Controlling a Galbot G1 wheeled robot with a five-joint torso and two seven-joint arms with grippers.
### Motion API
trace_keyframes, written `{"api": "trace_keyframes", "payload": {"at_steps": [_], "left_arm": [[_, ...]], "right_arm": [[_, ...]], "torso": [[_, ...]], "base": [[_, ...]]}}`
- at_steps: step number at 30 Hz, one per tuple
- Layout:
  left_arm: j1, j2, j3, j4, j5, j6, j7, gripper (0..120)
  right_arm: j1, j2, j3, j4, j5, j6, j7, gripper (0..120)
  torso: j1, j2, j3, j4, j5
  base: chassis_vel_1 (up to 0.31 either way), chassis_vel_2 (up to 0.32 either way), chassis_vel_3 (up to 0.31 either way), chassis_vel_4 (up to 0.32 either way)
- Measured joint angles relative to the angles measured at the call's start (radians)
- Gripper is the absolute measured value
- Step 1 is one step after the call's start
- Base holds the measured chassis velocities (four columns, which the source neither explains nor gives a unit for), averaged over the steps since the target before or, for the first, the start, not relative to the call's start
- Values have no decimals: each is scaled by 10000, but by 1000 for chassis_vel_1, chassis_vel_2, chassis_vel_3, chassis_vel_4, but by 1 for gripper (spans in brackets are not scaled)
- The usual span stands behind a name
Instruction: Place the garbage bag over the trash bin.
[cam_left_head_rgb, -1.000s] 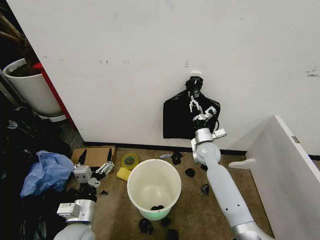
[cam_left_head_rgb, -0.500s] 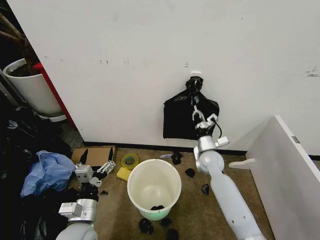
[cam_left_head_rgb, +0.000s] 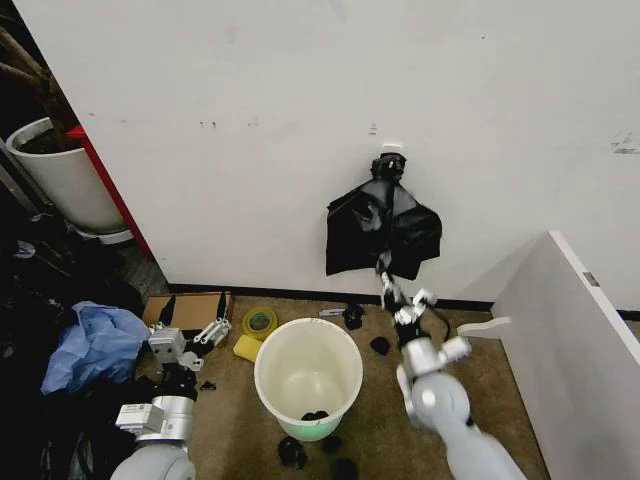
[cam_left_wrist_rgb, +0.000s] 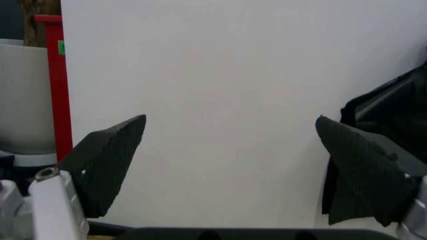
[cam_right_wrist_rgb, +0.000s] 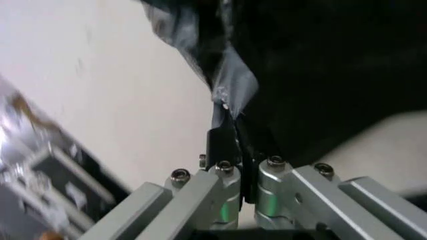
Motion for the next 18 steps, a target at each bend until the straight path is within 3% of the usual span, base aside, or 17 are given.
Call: {"api": "trace_keyframes", "payload": {"at_steps": [5,18], "left_arm": [[-120,20,43,42,-153,34,-18,100],[-77,149,-33,-13,-331,42,-34,100]], "right_arm": [[-1182,-547,-292,-58,-1241,281,41,0],[-1846,-471,-770,-1153,-3762,1164,-873,0]], "torso": [[0,0,0,0,0],[1,0,1,2,0]], "base": [[0,0,0,0],[0,0,0,0]]}}
